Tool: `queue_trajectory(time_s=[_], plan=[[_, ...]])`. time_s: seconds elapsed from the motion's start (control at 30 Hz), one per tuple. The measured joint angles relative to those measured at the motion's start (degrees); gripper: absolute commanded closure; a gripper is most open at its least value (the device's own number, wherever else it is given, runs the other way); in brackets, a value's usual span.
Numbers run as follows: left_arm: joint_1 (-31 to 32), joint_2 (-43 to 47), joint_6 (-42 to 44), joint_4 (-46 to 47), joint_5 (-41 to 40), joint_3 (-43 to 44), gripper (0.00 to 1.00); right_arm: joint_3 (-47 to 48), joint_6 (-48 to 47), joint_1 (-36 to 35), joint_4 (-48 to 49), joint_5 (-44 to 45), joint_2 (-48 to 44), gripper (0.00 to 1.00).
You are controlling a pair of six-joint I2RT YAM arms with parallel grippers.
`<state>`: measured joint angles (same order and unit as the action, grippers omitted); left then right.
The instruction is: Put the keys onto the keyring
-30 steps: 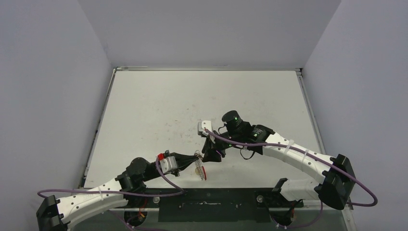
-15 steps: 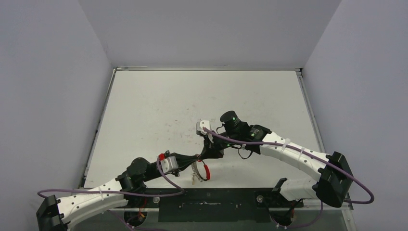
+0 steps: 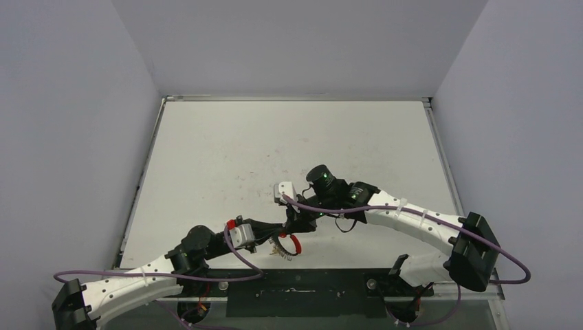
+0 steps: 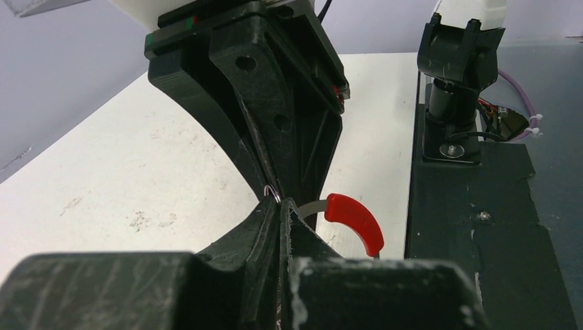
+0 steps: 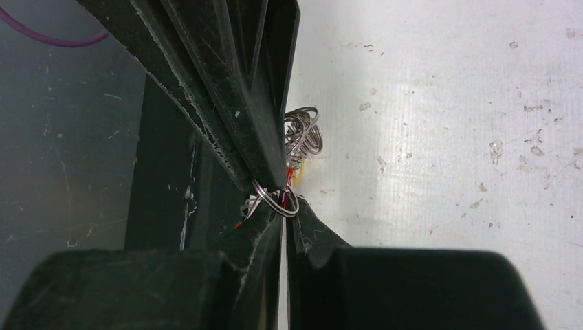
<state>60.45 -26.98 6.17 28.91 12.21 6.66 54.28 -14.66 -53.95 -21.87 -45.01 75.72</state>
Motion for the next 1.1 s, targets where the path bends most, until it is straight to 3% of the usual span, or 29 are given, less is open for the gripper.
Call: queue_trajectory(time_s=[0.27, 0.43, 0.6, 0.83, 1.1], plan=[[0.15, -0.13, -0.22, -0.33, 0.0, -0.31, 1.0, -0.15, -0.9, -1.25, -0.42, 2.23, 0.26, 0.98], [0.15, 0.07, -0.63, -0.28, -0.02, -0.31, 1.0, -2.75, 0.13, -1.25, 1.79, 3.85, -2.93, 0.69], [0.15, 1.46, -0.81, -0.44, -0.15, -0.31, 1.0, -4.26, 0.68, -0.57, 2.99, 5.29, -7.82, 0.5], [0.15, 2.95, -0.81, -0.85, -1.55, -0.31, 1.0, -6.6, 1.36, 1.29, 5.6, 8.72, -14.6, 0.38], [0.17, 0.26, -0.76, -2.75, -5.97, -0.07, 1.0, -9.25, 5.62, 3.76, 8.33, 13.86, -15.26, 0.31]])
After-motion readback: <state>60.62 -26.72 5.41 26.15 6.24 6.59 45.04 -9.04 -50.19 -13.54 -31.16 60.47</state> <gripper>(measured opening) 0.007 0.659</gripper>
